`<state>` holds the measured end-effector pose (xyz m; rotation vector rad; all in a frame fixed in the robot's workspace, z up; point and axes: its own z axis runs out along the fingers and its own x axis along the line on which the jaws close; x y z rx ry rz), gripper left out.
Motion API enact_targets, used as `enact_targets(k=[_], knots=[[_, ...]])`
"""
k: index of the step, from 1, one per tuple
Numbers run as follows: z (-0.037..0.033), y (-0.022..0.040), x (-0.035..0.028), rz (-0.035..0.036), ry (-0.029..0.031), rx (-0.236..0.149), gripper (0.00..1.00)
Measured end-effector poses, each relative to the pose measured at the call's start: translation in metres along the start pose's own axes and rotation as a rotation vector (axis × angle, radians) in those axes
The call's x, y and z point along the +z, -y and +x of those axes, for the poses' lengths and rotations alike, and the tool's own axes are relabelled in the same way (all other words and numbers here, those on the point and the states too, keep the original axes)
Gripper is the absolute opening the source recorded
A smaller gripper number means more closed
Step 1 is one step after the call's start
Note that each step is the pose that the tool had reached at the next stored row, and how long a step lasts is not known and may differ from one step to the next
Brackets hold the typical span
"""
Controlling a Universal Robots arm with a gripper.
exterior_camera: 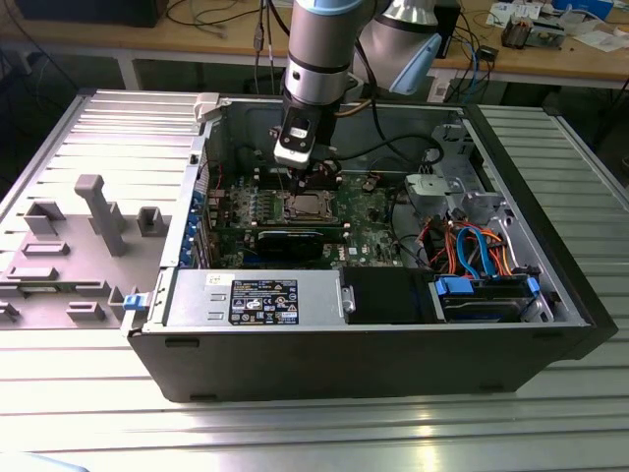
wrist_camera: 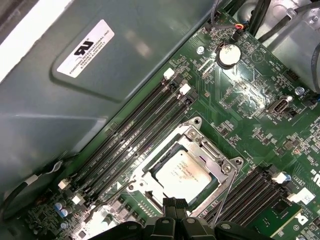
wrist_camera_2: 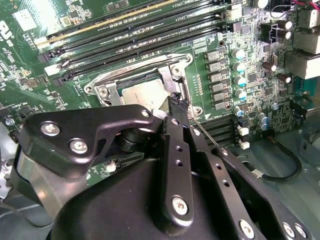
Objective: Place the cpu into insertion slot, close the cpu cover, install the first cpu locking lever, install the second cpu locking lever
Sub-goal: 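Install the first cpu locking lever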
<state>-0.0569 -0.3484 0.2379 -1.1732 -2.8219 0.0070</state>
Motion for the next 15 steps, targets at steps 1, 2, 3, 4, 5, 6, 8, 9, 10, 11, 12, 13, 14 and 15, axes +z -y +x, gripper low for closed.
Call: enact_targets(k=[1, 2, 3, 4, 5, 6, 8, 9, 10, 11, 12, 13, 14, 15], knots=[[0.0, 0.0, 0.0, 0.0003, 0.0001, -0.003, 0.11], [0.0, 0.0, 0.0, 0.0005, 0.0002, -0.006, 0.11], [0.0, 0.0, 0.0, 0.0007, 0.0003, -0.009, 0.11], [0.0, 0.0, 0.0, 0.0009, 0.0004, -0.012, 0.11], [0.0, 0.0, 0.0, 0.001, 0.0005, -0.013, 0.11], [0.0, 0.0, 0.0, 0.0011, 0.0005, -0.014, 0.11], [0.0, 0.0, 0.0, 0.0013, 0.0006, -0.017, 0.11], [0.0, 0.0, 0.0, 0.0015, 0.0007, -0.019, 0.11], [0.0, 0.0, 0.0, 0.0018, 0.0008, -0.023, 0.11], [0.0, 0.0, 0.0, 0.0019, 0.0009, -0.025, 0.11], [0.0, 0.0, 0.0, 0.0021, 0.001, -0.027, 0.11], [0.0, 0.0, 0.0, 0.0023, 0.001, -0.029, 0.11], [0.0, 0.0, 0.0, 0.0023, 0.0011, -0.031, 0.11], [0.0, 0.0, 0.0, 0.0024, 0.0012, -0.032, 0.11]])
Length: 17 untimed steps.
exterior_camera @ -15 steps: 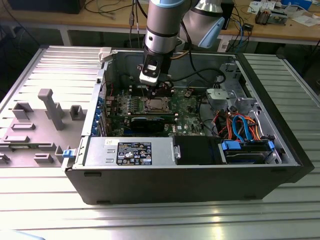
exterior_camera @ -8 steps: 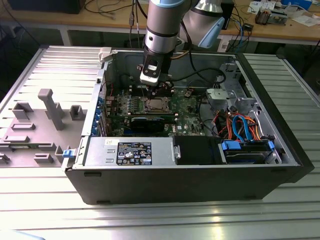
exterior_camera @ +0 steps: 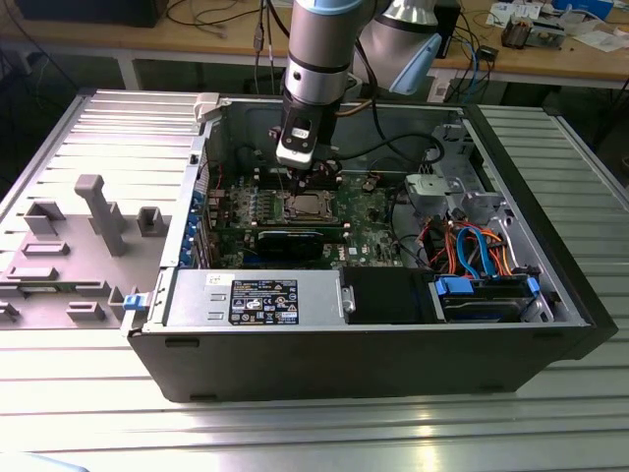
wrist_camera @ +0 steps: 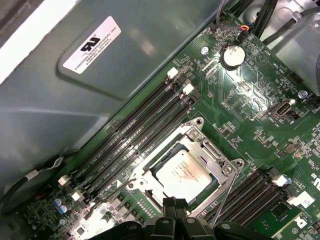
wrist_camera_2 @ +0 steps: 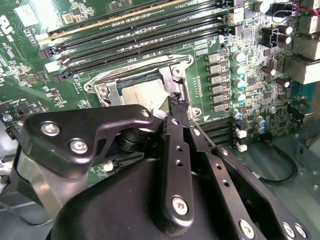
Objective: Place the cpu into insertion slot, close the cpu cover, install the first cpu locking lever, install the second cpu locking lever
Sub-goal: 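Install the first cpu locking lever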
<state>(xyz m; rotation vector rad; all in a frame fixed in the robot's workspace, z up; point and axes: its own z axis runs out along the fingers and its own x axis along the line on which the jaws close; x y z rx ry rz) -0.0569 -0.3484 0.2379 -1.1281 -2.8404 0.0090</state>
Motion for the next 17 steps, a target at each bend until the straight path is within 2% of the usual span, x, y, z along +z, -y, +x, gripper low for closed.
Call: enact_targets(k=[17], knots=[[0.0, 0.0, 0.0, 0.0026, 0.0012, -0.032, 0.11]])
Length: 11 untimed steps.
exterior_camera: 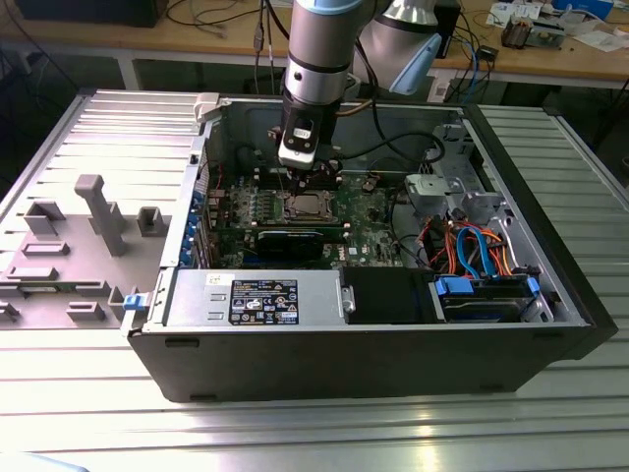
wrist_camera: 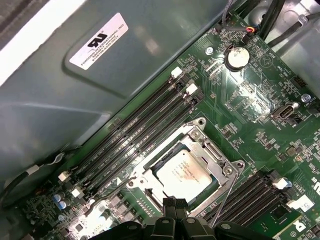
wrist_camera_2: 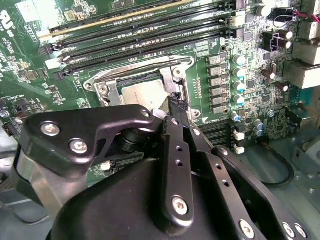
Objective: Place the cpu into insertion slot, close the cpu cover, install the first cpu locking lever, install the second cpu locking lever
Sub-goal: 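Install the first cpu locking lever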
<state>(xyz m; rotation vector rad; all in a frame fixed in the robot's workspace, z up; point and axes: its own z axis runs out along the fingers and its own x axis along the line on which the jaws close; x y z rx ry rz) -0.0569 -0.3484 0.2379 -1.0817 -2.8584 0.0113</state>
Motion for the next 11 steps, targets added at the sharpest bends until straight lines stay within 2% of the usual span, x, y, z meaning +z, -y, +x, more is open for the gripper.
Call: enact_targets(k=[11], knots=[[0.0, 0.0, 0.0, 0.0018, 0.0008, -0.023, 0.11]])
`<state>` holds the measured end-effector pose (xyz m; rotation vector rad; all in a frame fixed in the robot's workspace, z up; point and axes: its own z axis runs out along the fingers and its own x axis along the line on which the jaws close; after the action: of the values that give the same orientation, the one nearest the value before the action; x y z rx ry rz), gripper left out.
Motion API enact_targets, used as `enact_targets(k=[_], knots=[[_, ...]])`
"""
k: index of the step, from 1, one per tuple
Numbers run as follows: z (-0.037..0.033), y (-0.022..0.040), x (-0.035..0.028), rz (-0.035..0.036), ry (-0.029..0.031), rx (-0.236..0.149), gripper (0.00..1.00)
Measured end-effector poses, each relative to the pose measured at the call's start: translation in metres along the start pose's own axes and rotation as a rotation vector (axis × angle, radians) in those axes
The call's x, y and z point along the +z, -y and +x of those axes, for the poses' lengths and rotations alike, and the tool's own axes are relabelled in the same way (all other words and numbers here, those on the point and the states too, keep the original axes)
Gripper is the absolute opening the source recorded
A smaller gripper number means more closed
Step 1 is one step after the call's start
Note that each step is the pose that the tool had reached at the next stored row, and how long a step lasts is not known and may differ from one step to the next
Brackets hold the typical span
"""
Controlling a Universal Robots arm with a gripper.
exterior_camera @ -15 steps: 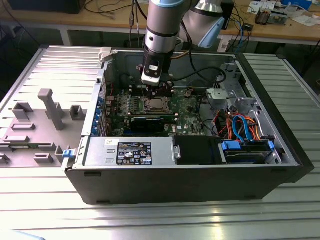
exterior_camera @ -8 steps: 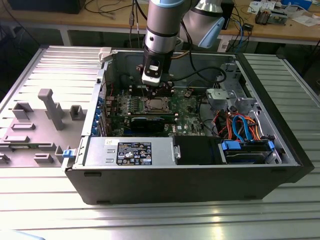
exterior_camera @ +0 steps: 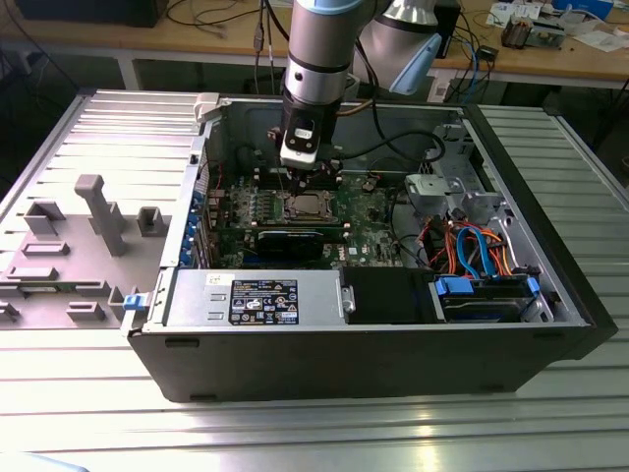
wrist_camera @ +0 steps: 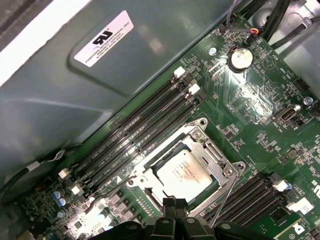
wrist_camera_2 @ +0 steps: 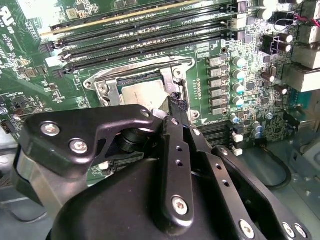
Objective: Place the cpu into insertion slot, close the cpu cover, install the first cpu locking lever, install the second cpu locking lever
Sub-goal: 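Install the first cpu locking lever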
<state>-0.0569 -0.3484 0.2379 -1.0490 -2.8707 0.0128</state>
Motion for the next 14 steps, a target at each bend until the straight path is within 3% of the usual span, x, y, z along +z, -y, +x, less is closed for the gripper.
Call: enact_targets(k=[14], knots=[[0.0, 0.0, 0.0, 0.0021, 0.0009, -0.026, 0.11]])
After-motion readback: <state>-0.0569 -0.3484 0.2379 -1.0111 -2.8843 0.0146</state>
